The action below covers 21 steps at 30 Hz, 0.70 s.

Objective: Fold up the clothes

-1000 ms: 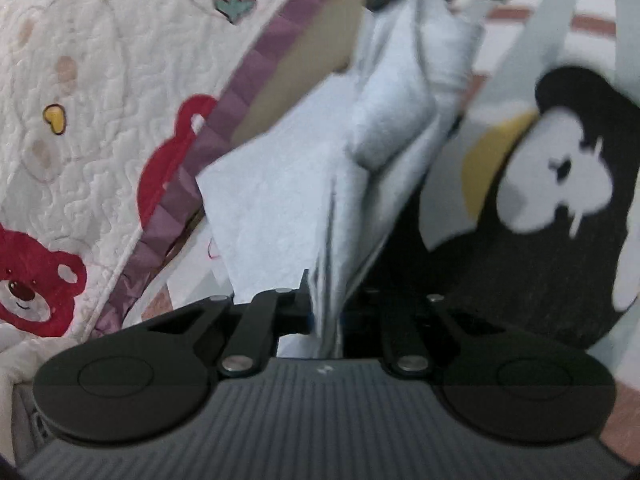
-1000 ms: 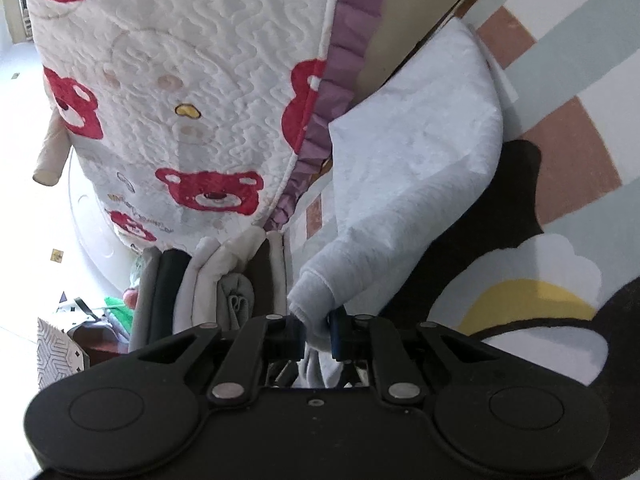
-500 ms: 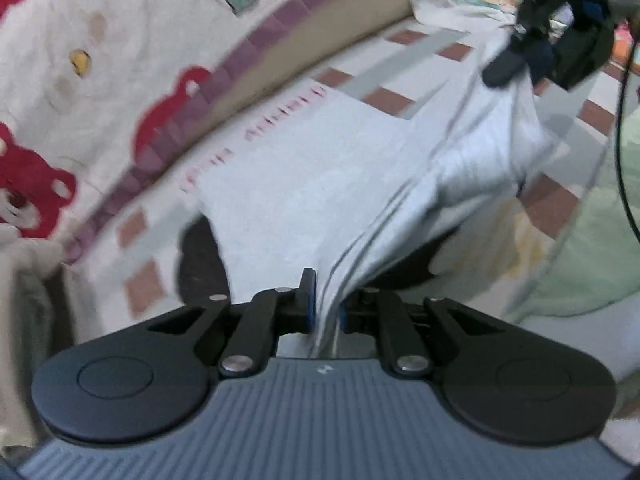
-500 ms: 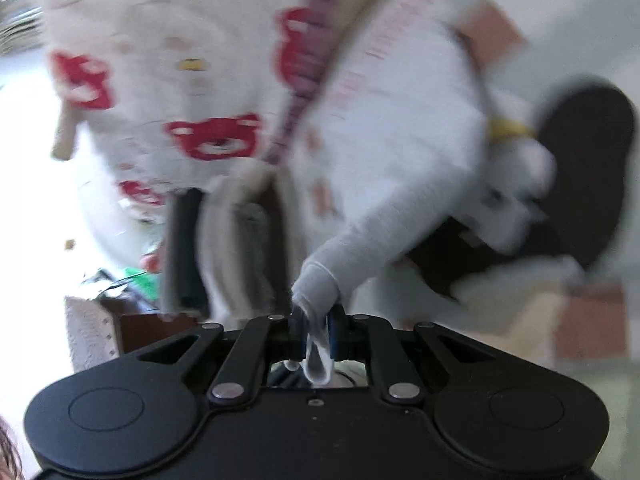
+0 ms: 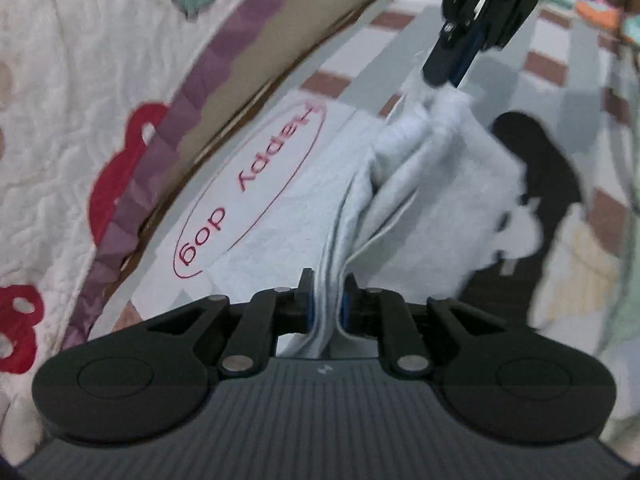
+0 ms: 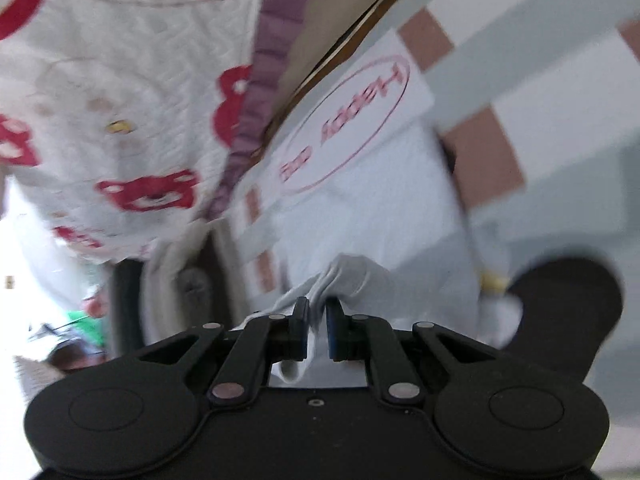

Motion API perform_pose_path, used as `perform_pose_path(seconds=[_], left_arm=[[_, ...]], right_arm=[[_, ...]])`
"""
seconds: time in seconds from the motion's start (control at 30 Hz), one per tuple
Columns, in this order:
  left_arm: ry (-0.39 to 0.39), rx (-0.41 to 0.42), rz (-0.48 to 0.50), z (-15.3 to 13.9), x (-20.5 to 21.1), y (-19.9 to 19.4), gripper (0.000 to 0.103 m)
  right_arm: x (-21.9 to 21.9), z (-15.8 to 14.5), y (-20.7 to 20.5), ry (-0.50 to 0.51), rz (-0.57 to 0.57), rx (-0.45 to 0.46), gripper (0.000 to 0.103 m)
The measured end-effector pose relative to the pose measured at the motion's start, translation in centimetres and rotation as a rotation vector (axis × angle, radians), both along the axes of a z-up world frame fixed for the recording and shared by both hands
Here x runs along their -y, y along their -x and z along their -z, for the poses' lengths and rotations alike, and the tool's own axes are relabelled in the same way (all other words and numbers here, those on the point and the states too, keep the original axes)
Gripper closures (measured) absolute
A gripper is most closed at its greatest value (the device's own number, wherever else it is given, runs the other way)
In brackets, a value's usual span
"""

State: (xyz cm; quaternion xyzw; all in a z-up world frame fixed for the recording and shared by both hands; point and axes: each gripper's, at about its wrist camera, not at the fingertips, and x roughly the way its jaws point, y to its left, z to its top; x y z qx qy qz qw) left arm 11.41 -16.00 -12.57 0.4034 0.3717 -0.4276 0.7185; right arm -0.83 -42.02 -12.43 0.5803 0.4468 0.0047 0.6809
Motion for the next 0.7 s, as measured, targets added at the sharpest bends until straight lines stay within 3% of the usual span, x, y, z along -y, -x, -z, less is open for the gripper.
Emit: perform_pose_path(seconds=[0.1, 0.2, 0.27, 0.33, 0.4, 0.5, 0.53, 0.63, 0.7], left_arm=[[-0.021, -0.037, -0.05, 2.2, 0.8, -2.7, 0.089], [0.012, -0.07, -0.051, 2.7, 1.4, -4.0, 0.089], [0.023, -0.066, -0.039, 2.7, 1.7, -4.2, 0.089], [0.035, -0.062, -0.036, 2.7, 1.8, -4.2, 0.089], [0.057, -0.068, -0.051, 2.8, 1.5, -4.4, 0.089], [0.124, -0.076, -0.155, 2.6, 0.4, -5.4, 0.078], [0.165, -0.074, -0.212, 2.2, -0.2, -5.7, 0.078], [0.389, -0.08, -0.427, -0.5, -3.7, -6.0, 0.077], [0.531, -0.105, -0.512, -2.0, -6.5, -5.5, 0.07]], right_arm=[[1.9, 1.8, -2.1, 0.022, 0.004, -0.04, 0.093], [2.8, 2.4, -4.2, 0.049, -0.046, -0.041, 0.093], [2.9, 1.9, -5.4, 0.12, -0.103, -0.012, 0.088], [2.4, 1.0, -6.0, 0.259, -0.199, 0.059, 0.086], [1.5, 0.7, -5.7, 0.389, -0.288, 0.126, 0.073], [0.1, 2.0, -5.0, 0.481, -0.34, 0.16, 0.07], [-0.2, 2.6, -4.9, 0.498, -0.355, 0.161, 0.07], [-1.0, 3.9, -4.7, 0.532, -0.387, 0.167, 0.068], [-1.2, 4.5, -4.6, 0.524, -0.371, 0.163, 0.066]])
